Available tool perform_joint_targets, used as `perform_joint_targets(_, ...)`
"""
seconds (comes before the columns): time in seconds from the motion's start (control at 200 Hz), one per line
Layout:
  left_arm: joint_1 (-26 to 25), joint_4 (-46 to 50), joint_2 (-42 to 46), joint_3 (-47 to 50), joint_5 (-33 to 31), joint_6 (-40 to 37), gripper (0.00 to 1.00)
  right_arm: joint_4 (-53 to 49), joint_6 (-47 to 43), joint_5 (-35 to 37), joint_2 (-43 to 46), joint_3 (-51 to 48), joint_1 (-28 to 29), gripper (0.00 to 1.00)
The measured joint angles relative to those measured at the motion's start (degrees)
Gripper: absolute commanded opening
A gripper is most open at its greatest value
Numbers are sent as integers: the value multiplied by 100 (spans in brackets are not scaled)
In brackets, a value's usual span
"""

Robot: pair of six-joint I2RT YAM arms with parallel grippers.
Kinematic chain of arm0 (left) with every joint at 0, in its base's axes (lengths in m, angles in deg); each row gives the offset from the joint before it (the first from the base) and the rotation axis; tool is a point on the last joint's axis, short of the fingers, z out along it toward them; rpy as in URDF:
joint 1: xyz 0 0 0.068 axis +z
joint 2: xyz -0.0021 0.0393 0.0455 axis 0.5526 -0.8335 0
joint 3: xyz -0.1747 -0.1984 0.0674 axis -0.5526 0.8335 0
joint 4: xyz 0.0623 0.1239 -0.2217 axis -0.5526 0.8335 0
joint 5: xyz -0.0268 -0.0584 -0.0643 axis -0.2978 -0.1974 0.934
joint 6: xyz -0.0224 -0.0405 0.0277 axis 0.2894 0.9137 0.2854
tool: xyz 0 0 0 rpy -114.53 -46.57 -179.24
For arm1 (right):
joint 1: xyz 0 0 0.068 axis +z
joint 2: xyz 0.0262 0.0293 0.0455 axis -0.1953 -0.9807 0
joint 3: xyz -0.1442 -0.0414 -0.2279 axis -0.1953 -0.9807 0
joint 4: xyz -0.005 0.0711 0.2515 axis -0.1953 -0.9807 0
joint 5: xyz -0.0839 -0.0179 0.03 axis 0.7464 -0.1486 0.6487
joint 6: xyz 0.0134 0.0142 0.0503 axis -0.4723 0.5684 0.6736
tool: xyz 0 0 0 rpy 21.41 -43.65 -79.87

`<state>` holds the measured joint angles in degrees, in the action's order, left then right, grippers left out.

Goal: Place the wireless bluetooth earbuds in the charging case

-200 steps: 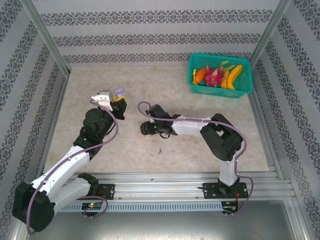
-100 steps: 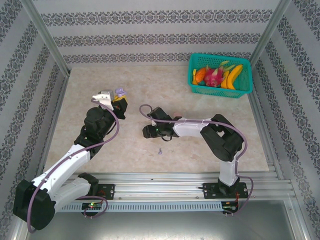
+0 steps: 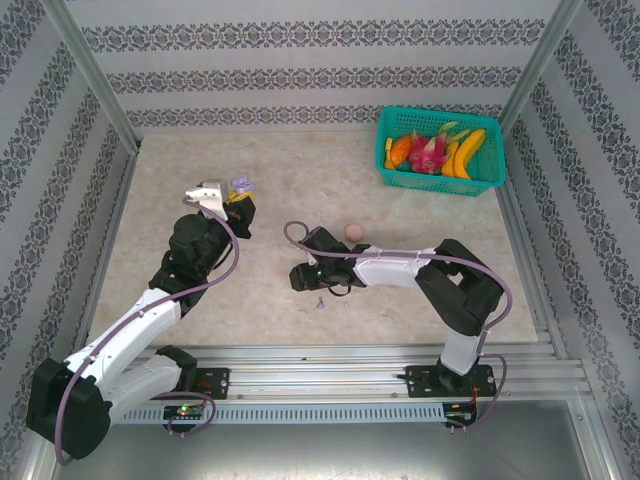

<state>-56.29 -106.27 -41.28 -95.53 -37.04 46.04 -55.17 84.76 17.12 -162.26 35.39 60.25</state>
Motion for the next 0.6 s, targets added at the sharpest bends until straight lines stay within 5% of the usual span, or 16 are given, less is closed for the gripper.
perform_joint_targets(0.265,4,-4,-15,0,0,-4,0,-874,612,1283,612,181,144,55)
perform_joint_targets(0.6,155,-92,-87,0,2,-2,0,-1838,1655,2214,-81,1045,428,53)
